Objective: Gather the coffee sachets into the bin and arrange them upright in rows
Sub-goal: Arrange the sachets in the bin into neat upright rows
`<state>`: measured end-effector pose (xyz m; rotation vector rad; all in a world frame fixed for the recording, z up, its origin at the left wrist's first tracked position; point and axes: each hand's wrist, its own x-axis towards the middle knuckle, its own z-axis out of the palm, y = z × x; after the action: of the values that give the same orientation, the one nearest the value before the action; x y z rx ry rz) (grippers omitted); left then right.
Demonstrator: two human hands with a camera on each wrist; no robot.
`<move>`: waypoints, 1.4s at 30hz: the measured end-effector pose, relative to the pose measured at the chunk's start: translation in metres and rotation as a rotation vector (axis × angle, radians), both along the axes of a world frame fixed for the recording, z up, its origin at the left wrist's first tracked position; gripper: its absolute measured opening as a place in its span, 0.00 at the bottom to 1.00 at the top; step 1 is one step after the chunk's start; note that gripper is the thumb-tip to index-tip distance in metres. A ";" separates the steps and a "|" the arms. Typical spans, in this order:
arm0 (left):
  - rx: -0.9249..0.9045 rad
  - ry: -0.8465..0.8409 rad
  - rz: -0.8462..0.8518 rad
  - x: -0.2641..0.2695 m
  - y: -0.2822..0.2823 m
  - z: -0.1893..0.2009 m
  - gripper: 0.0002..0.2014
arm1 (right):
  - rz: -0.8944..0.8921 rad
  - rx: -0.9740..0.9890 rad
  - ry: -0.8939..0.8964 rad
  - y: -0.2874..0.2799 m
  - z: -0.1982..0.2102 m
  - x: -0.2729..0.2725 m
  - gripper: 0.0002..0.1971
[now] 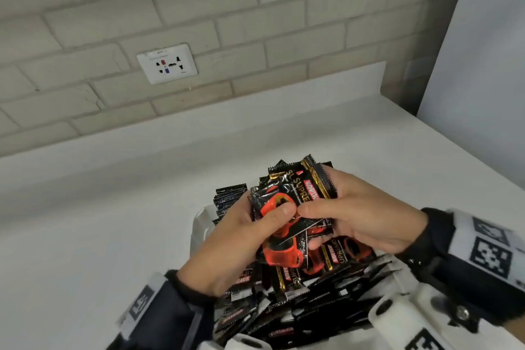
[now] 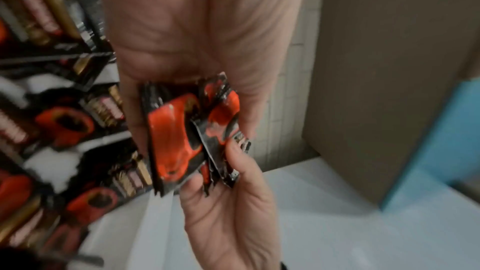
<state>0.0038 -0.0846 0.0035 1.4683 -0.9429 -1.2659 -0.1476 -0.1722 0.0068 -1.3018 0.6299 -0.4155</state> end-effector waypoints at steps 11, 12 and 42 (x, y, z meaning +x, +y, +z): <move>-0.149 0.255 0.256 -0.010 0.000 -0.009 0.24 | -0.230 -0.261 0.057 0.000 -0.001 -0.011 0.27; -0.147 0.266 0.262 -0.012 0.000 -0.009 0.25 | -0.241 -0.284 0.045 0.001 -0.003 -0.011 0.22; -0.264 0.400 0.309 -0.016 0.005 -0.017 0.15 | -0.123 -0.563 0.192 -0.025 0.022 -0.010 0.05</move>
<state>-0.0125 -0.0795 -0.0130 1.0540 -0.5650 -1.1030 -0.1577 -0.1972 0.0288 -1.8597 0.7896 -0.6005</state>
